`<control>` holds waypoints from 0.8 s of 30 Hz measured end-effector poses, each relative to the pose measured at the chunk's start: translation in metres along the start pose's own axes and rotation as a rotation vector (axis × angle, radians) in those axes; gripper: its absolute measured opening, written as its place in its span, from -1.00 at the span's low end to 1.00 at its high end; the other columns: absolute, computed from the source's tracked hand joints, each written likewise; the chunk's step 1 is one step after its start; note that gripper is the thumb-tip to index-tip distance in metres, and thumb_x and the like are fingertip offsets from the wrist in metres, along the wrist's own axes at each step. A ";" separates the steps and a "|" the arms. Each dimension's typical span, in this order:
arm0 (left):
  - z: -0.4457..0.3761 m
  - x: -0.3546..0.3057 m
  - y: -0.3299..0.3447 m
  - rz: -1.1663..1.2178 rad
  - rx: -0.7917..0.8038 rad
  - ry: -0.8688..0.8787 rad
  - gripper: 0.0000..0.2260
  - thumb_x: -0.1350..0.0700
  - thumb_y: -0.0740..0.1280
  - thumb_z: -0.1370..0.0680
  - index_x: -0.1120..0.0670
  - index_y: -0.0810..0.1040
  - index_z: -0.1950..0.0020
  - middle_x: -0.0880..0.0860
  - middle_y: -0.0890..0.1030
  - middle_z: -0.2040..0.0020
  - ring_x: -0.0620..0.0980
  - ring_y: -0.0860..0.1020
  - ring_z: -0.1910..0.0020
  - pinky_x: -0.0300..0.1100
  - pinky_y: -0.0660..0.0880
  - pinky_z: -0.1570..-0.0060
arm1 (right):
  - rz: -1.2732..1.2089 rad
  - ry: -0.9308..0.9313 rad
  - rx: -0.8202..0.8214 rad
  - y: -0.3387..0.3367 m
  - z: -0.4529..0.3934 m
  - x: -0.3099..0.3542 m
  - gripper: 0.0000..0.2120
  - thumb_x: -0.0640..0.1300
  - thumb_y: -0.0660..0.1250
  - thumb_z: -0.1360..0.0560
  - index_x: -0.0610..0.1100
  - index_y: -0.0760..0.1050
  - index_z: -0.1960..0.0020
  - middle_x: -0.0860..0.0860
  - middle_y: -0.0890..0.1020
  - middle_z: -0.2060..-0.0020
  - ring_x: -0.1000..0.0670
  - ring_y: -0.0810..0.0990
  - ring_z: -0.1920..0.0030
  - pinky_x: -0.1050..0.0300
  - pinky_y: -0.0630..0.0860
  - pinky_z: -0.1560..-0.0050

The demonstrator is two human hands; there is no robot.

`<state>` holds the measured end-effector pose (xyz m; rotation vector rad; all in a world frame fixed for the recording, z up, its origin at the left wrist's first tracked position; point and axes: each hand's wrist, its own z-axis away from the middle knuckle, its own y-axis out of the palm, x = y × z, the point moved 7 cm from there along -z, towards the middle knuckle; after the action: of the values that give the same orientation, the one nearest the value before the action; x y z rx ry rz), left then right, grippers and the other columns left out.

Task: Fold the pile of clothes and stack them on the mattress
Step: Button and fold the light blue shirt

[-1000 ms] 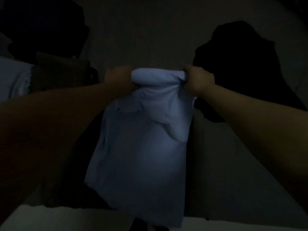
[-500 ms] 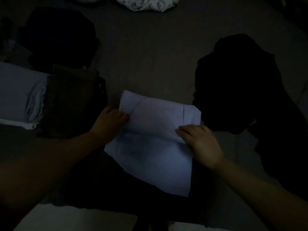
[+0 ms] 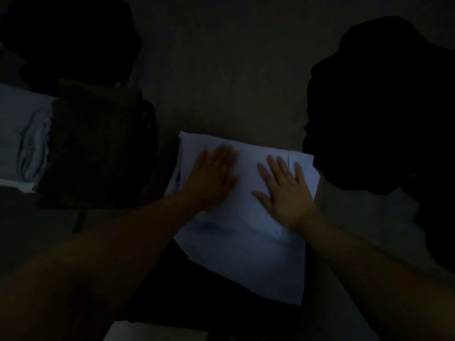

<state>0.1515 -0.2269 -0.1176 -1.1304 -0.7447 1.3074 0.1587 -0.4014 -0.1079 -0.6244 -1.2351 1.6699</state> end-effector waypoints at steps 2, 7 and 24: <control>-0.002 0.030 0.009 0.040 -0.049 -0.148 -0.31 -0.19 -0.21 -0.50 0.15 0.19 -0.50 0.16 0.27 -0.48 0.11 0.25 -0.46 0.21 -0.05 -0.43 | -0.033 0.312 0.038 0.016 0.004 -0.042 -0.26 0.39 -0.31 -0.49 0.01 -0.19 -0.54 -0.02 -0.14 -0.53 -0.07 -0.13 -0.53 -0.18 -0.23 -0.48; 0.003 0.040 -0.025 0.184 -0.461 -0.101 -0.58 0.07 0.10 -0.53 0.25 0.49 -0.28 0.24 0.56 -0.21 0.21 0.54 -0.18 0.18 0.38 -0.22 | -0.255 0.354 -0.223 -0.008 0.018 -0.062 -0.29 0.34 -0.08 -0.53 -0.13 0.20 -0.47 -0.13 0.29 -0.44 -0.14 0.25 -0.44 -0.15 0.15 -0.41; -0.039 0.129 -0.038 1.038 -0.522 -0.818 -0.65 0.25 0.32 -0.53 0.06 0.29 0.40 -0.05 0.35 0.38 -0.12 0.35 0.35 -0.50 0.28 0.48 | -0.916 1.012 -0.521 -0.014 0.009 -0.100 -0.66 -0.14 0.08 -0.64 -0.42 0.44 -0.12 -0.36 0.56 -0.06 -0.29 0.52 -0.12 0.05 0.36 0.03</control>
<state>0.2216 -0.1061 -0.1163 -1.4698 -1.1963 2.6487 0.2006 -0.4939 -0.1039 -0.8667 -0.9152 0.1581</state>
